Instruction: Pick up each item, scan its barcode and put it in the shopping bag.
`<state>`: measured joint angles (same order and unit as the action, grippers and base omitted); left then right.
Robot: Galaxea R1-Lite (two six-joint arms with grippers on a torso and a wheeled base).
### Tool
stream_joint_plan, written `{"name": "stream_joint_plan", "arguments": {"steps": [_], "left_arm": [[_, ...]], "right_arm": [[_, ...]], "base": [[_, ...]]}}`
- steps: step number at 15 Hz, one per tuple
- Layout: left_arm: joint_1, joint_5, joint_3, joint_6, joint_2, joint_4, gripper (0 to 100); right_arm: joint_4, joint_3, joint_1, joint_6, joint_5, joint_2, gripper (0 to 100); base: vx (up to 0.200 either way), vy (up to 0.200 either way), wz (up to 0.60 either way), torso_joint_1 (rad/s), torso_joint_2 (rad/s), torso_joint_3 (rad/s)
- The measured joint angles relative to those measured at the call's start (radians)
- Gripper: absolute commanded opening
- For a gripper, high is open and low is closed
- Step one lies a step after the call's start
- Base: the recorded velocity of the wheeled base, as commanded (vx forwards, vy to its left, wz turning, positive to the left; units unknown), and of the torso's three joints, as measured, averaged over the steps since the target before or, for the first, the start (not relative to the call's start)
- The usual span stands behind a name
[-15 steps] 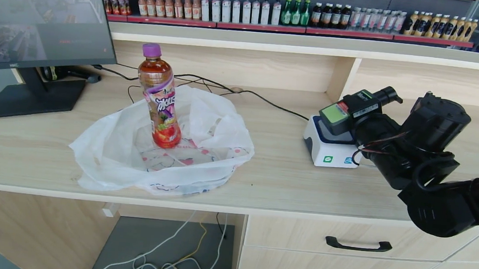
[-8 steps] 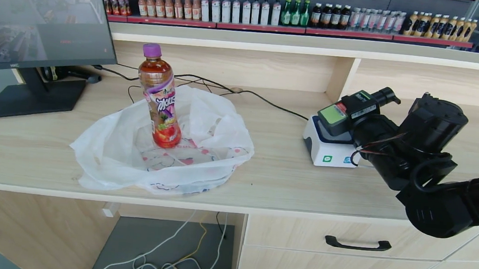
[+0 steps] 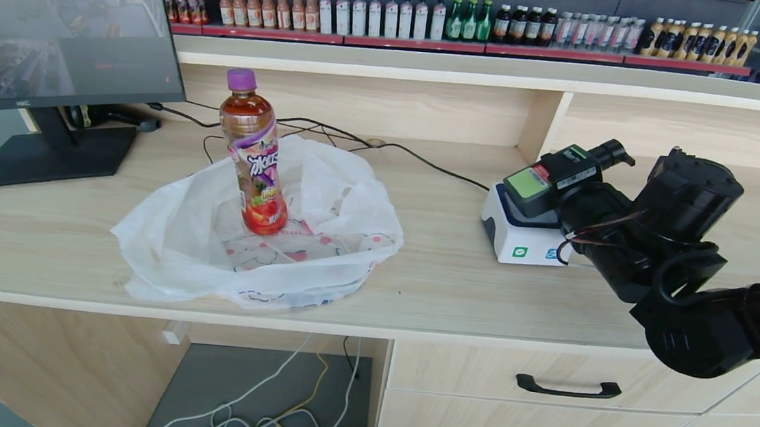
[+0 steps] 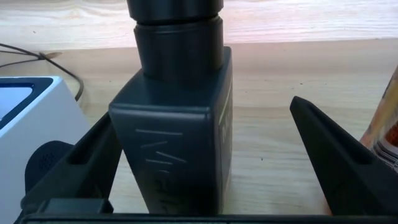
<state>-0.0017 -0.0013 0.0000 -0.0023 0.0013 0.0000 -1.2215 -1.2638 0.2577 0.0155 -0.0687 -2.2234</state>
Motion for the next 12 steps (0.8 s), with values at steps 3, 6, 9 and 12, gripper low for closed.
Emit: {"name": "stream_joint_plan", "arguments": {"steps": [3,6,9,12], "left_arm": [[0.0,0.0,0.0,0.0,0.0,0.0,100],[0.0,0.0,0.0,0.0,0.0,0.0,100],[0.0,0.0,0.0,0.0,0.0,0.0,100],[0.001,0.0,0.0,0.0,0.0,0.0,100]], "right_arm": [[-0.001,-0.024,0.001,0.005,0.0,-0.009,100],[-0.001,-0.027,0.003,0.029,-0.001,-0.016,100],[0.0,-0.027,0.006,0.032,-0.008,-0.019,100],[0.0,-0.024,0.003,0.037,-0.009,-0.02,0]], "base": [[0.0,0.0,0.0,0.0,0.0,0.0],[0.0,0.0,0.0,0.0,0.0,0.0],[0.0,0.0,0.0,0.0,0.0,0.0],[0.0,0.0,0.0,0.0,0.0,0.0]]}}
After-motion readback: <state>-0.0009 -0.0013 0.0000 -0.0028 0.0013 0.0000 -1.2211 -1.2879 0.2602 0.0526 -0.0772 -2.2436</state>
